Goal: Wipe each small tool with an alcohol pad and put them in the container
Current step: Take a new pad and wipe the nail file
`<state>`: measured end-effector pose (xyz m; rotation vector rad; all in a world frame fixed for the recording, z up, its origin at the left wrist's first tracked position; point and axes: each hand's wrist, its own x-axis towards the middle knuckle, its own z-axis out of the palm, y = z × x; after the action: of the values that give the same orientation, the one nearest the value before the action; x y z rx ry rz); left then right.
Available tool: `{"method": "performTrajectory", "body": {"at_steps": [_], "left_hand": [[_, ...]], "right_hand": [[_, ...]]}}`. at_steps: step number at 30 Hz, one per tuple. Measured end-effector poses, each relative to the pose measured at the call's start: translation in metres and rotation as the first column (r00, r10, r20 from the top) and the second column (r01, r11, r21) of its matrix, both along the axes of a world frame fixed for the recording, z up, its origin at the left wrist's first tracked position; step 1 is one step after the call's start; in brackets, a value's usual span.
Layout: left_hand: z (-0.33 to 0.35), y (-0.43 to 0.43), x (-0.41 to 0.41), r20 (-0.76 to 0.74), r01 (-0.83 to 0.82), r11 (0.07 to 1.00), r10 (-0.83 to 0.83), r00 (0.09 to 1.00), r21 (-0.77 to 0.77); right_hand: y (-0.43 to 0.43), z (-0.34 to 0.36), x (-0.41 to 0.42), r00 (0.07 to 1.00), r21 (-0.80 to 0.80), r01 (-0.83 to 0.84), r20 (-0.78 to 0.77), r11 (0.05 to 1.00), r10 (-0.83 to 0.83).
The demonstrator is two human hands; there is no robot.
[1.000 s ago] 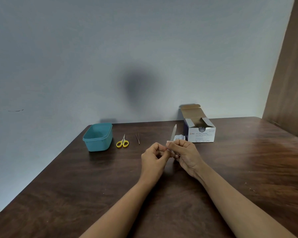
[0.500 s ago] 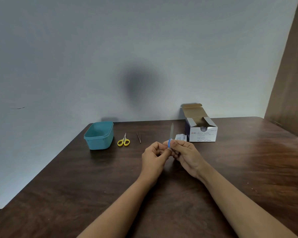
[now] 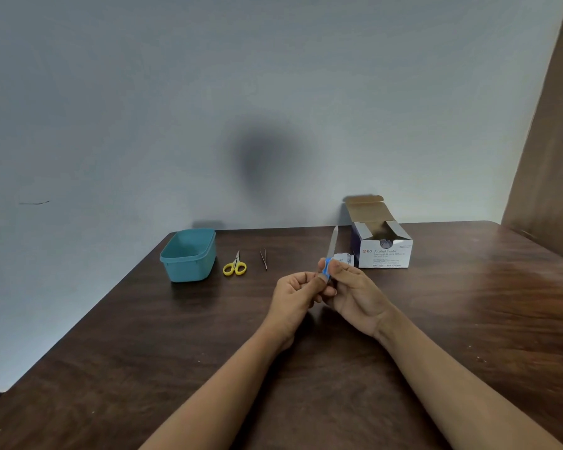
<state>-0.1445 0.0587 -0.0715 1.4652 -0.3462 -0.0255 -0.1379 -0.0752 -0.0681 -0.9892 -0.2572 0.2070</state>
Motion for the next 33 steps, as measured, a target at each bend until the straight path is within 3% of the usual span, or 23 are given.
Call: {"method": "performTrajectory", "body": {"at_steps": [8,27,33], "left_hand": [[0.0024,-0.0010,-0.0017,-0.015,0.002,1.000,-0.002,1.000,-0.004],[0.0022,-0.0029,-0.0035,0.009,-0.002,1.000,0.002,1.000,0.008],[0.0030,-0.0016,-0.0041,0.014,-0.004,1.000,0.003,1.000,0.025]], "right_hand": [[0.0007,0.0016,0.0001,1.000,0.065,-0.031,0.002,0.997,0.031],[0.0013,0.0025,0.0007,0.998,-0.023,0.061,-0.027,0.998,-0.062],[-0.0033,0.0022,0.0029,0.999,0.042,0.045,-0.026,0.998,-0.044]]}}
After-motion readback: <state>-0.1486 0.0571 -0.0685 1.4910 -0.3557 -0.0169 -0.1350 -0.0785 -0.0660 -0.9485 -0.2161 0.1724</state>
